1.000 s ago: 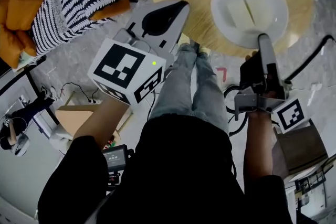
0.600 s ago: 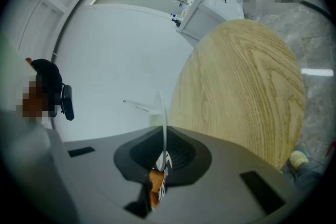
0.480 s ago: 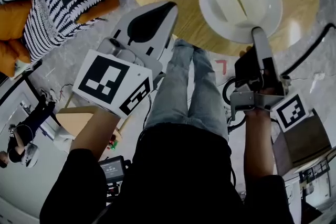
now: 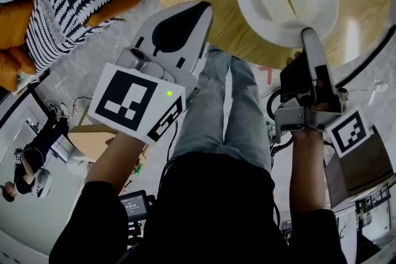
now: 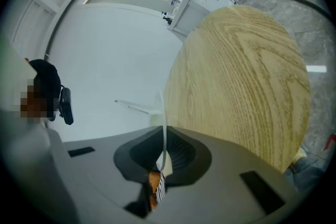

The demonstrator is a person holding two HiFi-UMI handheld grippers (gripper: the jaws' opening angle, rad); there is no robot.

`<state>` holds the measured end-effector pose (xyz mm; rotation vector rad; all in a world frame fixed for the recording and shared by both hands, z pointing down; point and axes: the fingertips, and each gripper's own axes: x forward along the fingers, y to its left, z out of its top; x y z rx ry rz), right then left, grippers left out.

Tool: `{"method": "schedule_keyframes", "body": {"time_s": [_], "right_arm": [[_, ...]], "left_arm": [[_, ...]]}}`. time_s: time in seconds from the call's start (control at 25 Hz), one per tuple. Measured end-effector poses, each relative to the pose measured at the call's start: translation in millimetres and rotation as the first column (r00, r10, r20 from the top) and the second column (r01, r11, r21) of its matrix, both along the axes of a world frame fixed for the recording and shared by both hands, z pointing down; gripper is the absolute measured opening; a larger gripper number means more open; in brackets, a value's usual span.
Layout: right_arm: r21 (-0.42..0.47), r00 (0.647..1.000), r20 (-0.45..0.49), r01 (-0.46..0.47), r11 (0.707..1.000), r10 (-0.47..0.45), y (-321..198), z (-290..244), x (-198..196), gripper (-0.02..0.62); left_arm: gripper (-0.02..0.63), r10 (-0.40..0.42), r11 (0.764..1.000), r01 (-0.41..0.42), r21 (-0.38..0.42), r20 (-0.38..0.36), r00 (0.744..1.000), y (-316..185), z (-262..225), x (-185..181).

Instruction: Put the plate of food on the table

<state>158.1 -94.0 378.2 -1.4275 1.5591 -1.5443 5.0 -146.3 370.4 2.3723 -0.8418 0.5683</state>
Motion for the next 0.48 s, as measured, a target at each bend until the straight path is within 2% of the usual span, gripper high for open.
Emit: {"method": "schedule_keyframes", "body": {"time_s": [0.24,0.48], "right_arm": [[-0.035,1.0,-0.011,-0.017,0.999,0.016,5.4,4.0,3.2,0.017],[-0.071,0.999,-0.009,-0.038,0.997,0.038,18.1,18.8,8.4,0.017]], "left_arm": [[0.008,0.046,0.999,-0.046,-0.012,0.009,0.999,10.7,6.6,8.5],[0.008,0.056,0.998,-0.055,-0.019,0.009,0.998,16.5,18.3,16.5]]}}
